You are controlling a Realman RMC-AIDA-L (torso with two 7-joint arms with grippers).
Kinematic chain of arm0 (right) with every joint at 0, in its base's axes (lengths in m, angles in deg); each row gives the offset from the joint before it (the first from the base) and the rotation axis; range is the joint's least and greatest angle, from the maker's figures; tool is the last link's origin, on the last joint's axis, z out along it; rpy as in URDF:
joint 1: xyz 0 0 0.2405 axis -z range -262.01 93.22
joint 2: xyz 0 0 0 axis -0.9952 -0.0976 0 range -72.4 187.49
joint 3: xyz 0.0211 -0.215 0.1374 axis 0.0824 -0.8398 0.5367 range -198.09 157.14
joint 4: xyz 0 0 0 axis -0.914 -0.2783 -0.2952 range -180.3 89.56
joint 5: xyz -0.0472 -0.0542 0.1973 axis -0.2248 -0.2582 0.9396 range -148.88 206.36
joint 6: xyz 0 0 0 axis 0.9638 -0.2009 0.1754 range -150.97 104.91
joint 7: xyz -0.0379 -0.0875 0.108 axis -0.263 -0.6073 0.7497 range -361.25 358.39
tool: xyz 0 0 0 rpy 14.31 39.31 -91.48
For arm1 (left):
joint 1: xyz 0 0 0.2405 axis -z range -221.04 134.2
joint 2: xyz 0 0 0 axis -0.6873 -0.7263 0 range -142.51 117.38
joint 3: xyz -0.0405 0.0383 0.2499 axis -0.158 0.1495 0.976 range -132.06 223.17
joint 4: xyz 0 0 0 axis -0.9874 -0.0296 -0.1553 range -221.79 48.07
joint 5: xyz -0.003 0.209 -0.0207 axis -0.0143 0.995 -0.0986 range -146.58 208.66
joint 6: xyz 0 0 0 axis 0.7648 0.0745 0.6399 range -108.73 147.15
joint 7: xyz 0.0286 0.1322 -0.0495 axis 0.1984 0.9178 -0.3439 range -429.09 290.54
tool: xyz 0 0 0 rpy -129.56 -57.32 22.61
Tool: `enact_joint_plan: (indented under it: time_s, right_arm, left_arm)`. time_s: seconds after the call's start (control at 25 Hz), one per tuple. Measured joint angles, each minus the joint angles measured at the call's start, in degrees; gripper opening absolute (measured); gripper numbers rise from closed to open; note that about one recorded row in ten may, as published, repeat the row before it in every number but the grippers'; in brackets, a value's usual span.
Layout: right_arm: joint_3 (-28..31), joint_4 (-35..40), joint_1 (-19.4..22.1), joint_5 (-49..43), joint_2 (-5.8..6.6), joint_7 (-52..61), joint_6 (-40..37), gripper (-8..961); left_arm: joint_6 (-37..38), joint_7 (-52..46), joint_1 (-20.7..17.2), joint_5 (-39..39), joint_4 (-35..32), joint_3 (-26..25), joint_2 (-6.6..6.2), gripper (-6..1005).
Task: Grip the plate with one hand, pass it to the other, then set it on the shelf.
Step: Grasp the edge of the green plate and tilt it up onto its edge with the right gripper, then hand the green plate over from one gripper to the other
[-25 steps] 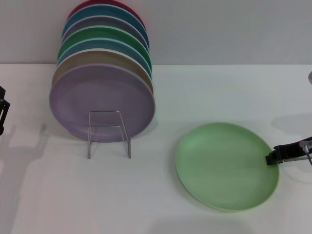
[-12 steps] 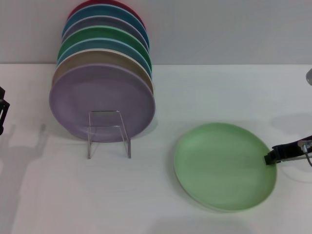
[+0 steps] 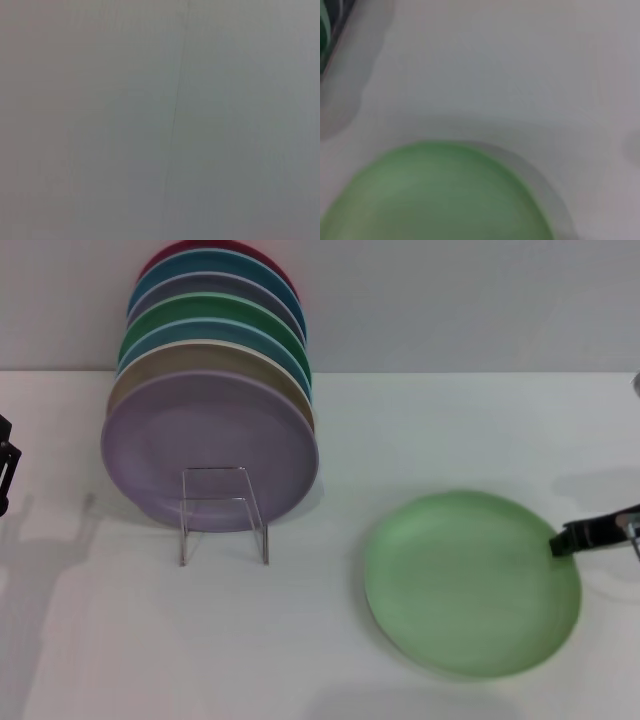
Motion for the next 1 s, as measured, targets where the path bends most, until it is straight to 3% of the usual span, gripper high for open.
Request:
enact_joint_plan:
  time_s: [0.12, 0.4, 0.76, 1.0]
  right_arm:
    - [0.2, -6.6, 2.3, 0.4, -0.13, 0.1, -0.9, 19]
    - [-0.1, -13.5, 5.2, 0.5, -0.25, 0.2, -6.1, 19]
    - [-2.1, -13.9, 7.5, 2.5, -0.41, -3.5, -17.2, 18]
    - [-7.7, -12.1, 8.6, 3.1, -0.47, -5.3, -28.4, 18]
  left_arm:
    - [0.0, 0.0, 0.0, 0.0, 0.0, 0.0, 0.0, 768]
    - [0.1, 0.0, -0.1, 0.0, 0.2, 0.0, 0.0, 767]
    - [0.3, -0.4, 0.1, 0.0, 0.2, 0.0, 0.06, 767]
    - [0.3, -1.2, 0.2, 0.0, 0.2, 0.1, 0.08, 767]
